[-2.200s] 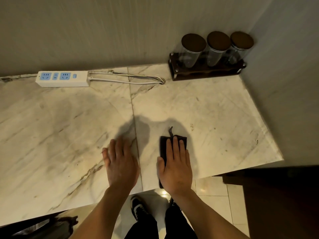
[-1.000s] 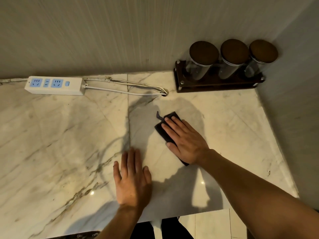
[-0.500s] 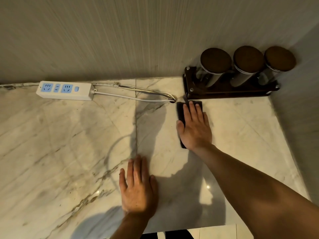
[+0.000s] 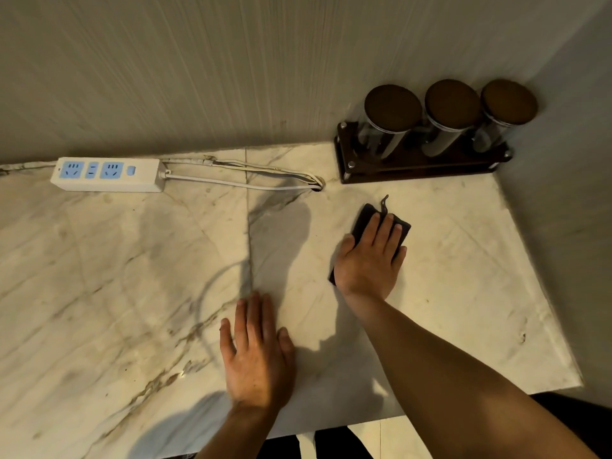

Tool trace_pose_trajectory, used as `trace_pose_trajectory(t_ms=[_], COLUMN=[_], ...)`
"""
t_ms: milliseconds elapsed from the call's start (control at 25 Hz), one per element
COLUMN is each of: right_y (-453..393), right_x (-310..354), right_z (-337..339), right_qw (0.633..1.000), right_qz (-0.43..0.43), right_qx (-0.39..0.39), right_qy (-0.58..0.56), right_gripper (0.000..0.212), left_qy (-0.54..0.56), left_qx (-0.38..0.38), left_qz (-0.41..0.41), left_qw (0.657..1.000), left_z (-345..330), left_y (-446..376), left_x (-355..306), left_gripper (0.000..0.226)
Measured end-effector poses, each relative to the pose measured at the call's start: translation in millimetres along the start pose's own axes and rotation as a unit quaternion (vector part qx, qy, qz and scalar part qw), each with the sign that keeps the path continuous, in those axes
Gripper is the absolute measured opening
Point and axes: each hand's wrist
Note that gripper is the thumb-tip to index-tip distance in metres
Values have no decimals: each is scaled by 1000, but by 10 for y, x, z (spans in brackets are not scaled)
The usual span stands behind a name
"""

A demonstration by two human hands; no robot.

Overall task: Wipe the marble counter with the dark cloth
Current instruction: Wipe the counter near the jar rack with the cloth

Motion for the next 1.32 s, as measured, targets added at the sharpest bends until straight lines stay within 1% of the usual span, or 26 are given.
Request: trace_pose_trajectory(t_ms=[160,280,520,640,840,960,1080,1160,1240,1320], right_y=[243,450,842,1012,1263,1339,1342,1308,1236,1125], right_x=[-117,-237,-454,-566,-727,-877,-1090,-1260,-1440,-1585], right_z=[67,117,164,201,271,336,402,443,504,559], right_qw=[1000,1000,1000,1000,999,995,982,964,940,914], right_qz=[-5,1,9,20,46,102,190,265,336,399], right_qx=[6,14,-13,-8,-11,-4,5,27,49,68], right_qy=[2,14,-6,-7,-8,-7,-9,-16,-24,-19], right_gripper=[62,63,63,62,62,62,61,61,62,63], left_qy=[3,1,-21,-23,-17,-9,-1,2,7,18], left_qx=[5,3,-1,-7,-8,29,29,14,-1,-4], left_qz=[8,-8,-15,-32,-31,-28,-23,-31,-58,-77], left_qw=[1000,1000,1000,999,999,999,999,999,998,997], left_z=[1,5,17,16,-25,-8,66,113,128,107], left_y=[-4,13,25,44,42,35,2,6,41,68], left_x=[5,14,-4,2,25,33,-12,-80,-203,-346], left_gripper=[59,61,60,60,63,64,58,54,52,55])
Point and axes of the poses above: each hand's wrist, its own y-axis away from the middle knuckle, its own z-axis out of the back of the hand, x = y × z, and after that the axes turned 13 degrees about -x, right-handed
